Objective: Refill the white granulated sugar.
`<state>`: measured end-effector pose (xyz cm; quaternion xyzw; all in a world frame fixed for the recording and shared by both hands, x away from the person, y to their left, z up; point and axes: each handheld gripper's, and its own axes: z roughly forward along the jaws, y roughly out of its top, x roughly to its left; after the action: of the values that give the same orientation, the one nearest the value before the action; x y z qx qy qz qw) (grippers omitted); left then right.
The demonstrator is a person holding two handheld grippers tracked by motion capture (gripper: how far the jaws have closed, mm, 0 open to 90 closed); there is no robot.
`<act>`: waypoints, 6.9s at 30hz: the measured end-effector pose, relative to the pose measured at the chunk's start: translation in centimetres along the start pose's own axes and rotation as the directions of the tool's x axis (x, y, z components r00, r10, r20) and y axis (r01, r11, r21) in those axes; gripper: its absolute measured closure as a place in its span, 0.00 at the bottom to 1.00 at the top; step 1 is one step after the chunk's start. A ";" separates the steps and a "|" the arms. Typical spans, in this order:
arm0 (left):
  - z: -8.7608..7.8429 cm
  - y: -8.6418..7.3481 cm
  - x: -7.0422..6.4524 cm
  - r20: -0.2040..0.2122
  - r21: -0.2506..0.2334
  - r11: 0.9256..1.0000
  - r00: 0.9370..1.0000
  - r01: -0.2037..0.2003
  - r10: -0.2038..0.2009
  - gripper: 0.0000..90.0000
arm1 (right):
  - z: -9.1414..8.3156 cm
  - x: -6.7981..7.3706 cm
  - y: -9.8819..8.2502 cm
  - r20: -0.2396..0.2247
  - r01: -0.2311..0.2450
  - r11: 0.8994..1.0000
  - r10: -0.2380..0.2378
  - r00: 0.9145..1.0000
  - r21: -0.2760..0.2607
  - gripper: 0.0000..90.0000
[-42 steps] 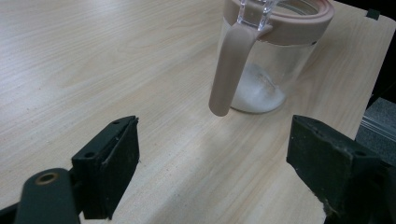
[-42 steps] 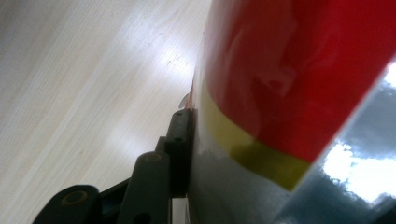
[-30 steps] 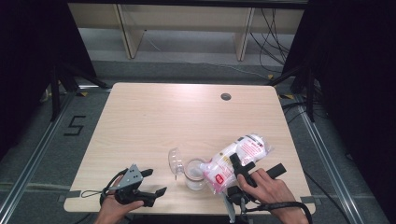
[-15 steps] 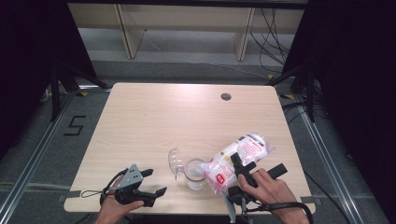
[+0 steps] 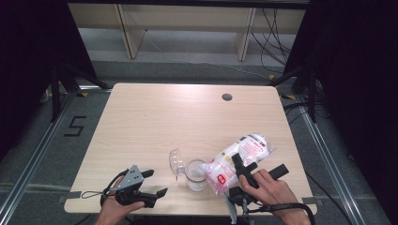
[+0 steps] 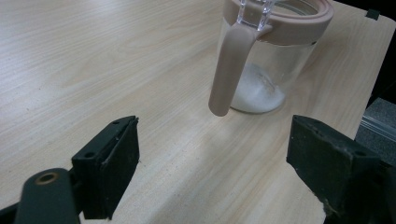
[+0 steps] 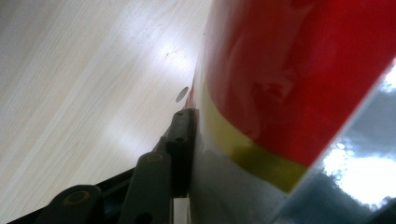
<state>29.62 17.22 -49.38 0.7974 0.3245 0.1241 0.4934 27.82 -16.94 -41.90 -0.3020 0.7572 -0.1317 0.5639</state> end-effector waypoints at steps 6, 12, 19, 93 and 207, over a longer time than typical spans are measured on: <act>0.0 0.0 0.0 0.001 -0.001 1.000 1.000 0.001 -0.001 0.19 | 0.0 -0.1 0.0 0.003 0.001 1.000 -0.001 1.000 -0.001 0.74; 0.0 0.0 0.0 0.001 -0.001 1.000 1.000 0.000 0.000 0.18 | 0.1 -0.2 0.0 -0.005 0.001 1.000 -0.001 1.000 -0.006 0.74; 0.0 0.0 0.0 0.001 0.000 1.000 1.000 0.001 -0.001 0.18 | 0.0 -0.1 0.0 0.006 0.011 1.000 -0.011 1.000 0.000 0.74; 0.0 0.0 0.0 -0.001 0.001 1.000 1.000 -0.004 0.004 0.18 | -0.2 0.0 -0.4 -0.002 -0.045 0.999 0.045 0.999 0.003 0.76; 0.1 0.1 0.1 -0.007 0.005 1.000 1.000 0.000 0.000 0.18 | -0.3 -1.0 -0.9 -0.032 -0.007 1.000 0.007 0.999 -0.005 0.78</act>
<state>29.80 17.22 -49.35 0.7981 0.3266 0.1262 0.4904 28.03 -17.04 -40.56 -0.2985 0.7675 -0.1325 0.5516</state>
